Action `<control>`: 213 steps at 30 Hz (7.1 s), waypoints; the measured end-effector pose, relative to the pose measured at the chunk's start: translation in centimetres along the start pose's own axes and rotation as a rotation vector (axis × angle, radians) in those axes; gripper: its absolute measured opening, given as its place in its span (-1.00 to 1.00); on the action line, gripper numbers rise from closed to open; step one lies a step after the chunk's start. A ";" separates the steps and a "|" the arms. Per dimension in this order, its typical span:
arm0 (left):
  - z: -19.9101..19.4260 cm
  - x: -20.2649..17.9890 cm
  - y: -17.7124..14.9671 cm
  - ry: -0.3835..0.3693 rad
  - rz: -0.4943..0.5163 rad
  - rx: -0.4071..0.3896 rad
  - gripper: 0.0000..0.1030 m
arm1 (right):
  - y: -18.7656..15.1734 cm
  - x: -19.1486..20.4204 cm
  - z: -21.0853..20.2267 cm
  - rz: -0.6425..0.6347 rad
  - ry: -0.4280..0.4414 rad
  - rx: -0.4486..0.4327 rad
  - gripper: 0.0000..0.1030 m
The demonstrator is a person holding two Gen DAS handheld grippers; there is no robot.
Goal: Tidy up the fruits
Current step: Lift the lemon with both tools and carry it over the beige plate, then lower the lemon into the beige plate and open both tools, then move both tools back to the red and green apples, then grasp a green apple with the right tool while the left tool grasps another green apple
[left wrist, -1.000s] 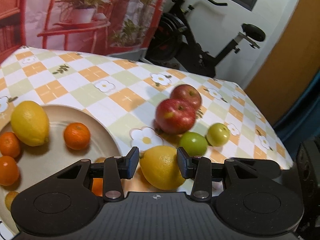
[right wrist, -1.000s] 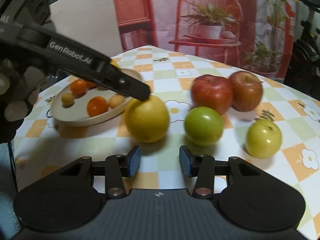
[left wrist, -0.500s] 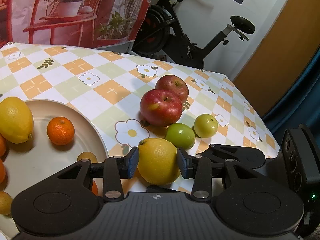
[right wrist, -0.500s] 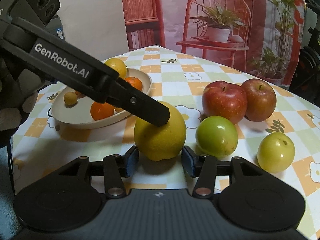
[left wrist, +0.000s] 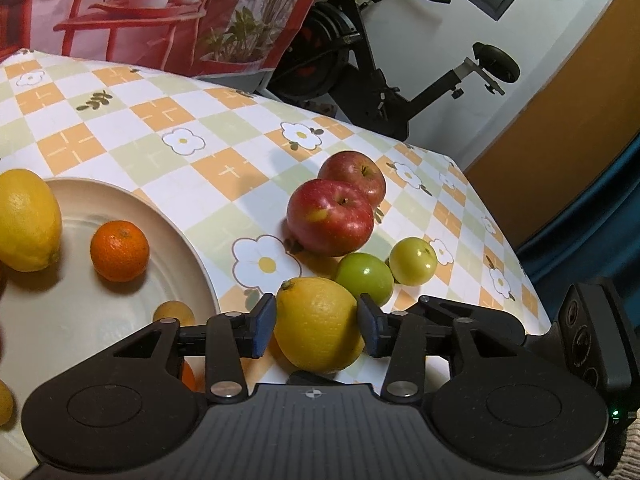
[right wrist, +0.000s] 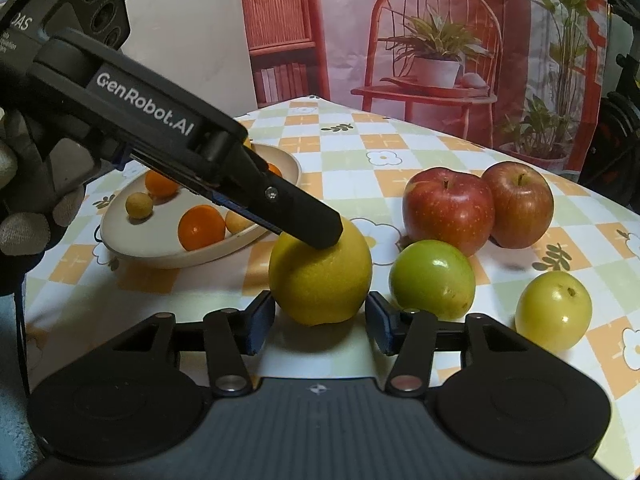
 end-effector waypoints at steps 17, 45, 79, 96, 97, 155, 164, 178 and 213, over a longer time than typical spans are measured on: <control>-4.2 0.7 3.0 0.026 0.070 -0.074 -0.06 | 3.5 1.8 -0.2 -0.030 0.037 -0.074 0.00; -9.6 11.8 3.7 0.188 -0.078 -0.111 -0.07 | 6.5 11.3 10.7 -0.160 0.208 0.043 -0.01; -9.9 12.4 3.3 0.273 -0.050 -0.127 -0.08 | 5.5 11.3 11.3 -0.152 0.203 0.081 0.01; -11.9 10.8 3.9 0.365 -0.005 -0.165 -0.10 | 5.8 10.5 8.7 -0.141 0.165 0.060 0.01; -12.0 10.7 3.9 0.372 0.001 -0.167 -0.10 | 5.9 10.4 8.6 -0.141 0.164 0.059 0.02; -3.9 -1.0 3.5 0.325 0.220 -0.236 -0.08 | 1.2 -6.4 -4.2 0.157 -0.146 -0.104 0.02; -3.8 -1.1 3.8 0.327 0.225 -0.244 -0.08 | 1.4 -6.9 -5.4 0.211 -0.170 -0.151 0.02; -5.9 -2.2 7.2 0.334 0.220 -0.344 -0.08 | 5.0 -10.6 -7.7 0.202 -0.251 -0.207 0.02; -1.2 -3.5 4.1 0.294 0.213 -0.241 -0.08 | -0.1 -12.7 -5.6 0.234 -0.209 -0.129 -0.01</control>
Point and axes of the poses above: each gripper's, at about its wrist camera, not at the fingertips, and z roughly the way its jaws point, x to its left, y to its top, the point moved 10 cm from there along z, roughly the way its jaws point, and after that the axes turned 9 degrees about -x, right-handed, at the moved point
